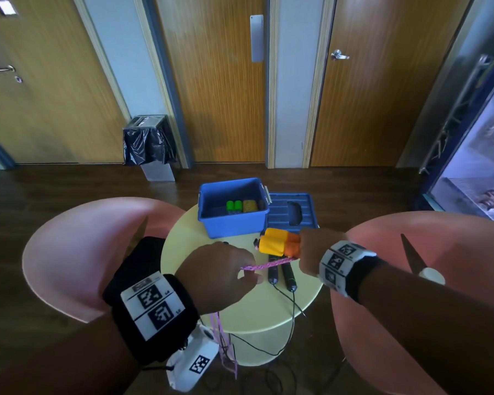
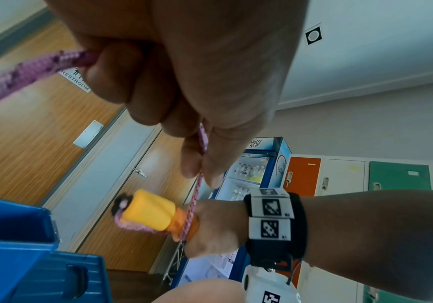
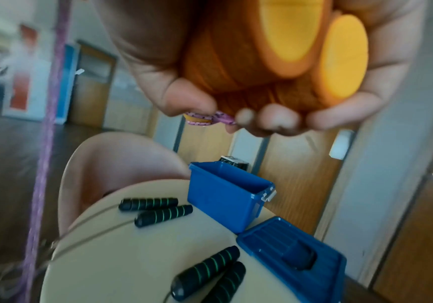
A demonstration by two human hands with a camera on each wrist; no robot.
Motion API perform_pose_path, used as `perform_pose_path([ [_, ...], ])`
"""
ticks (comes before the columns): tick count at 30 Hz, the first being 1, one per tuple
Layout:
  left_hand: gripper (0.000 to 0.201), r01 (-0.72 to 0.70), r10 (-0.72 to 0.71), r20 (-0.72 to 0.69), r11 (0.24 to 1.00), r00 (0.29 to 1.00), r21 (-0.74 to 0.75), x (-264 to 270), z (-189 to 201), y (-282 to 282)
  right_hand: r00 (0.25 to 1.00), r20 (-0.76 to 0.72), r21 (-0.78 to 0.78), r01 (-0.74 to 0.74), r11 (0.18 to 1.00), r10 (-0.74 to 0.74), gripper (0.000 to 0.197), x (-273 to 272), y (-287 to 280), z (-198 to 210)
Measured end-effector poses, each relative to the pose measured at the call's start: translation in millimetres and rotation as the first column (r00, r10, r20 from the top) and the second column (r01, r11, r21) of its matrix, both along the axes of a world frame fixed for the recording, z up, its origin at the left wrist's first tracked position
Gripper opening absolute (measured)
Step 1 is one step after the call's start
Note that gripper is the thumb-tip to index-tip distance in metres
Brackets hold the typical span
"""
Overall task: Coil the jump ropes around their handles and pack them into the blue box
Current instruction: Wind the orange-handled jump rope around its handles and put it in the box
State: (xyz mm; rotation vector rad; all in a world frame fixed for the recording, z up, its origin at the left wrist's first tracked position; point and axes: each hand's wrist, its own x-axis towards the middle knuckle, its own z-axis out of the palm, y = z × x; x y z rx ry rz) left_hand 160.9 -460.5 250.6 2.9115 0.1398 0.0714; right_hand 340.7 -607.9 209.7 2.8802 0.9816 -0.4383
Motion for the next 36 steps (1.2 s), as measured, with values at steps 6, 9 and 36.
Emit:
perform_pose_path([
  [6,0.046,-0.003,0.002,0.024,0.999,1.000,0.039,-2,-3,2,0.997,-0.072,0.086,0.038,0.996,-0.032,0.022,13,-8,4],
  [9,0.045,-0.001,0.000,0.007,0.995,1.000,0.104,0,-3,1,0.999,-0.032,0.055,0.037,0.998,-0.035,0.025,10,-8,1],
  [36,0.005,0.043,-0.133,-0.126,0.835,0.983,-0.548,49,-8,52,0.820,0.226,-0.072,-0.525,0.848,0.526,0.036,-83,-13,49],
])
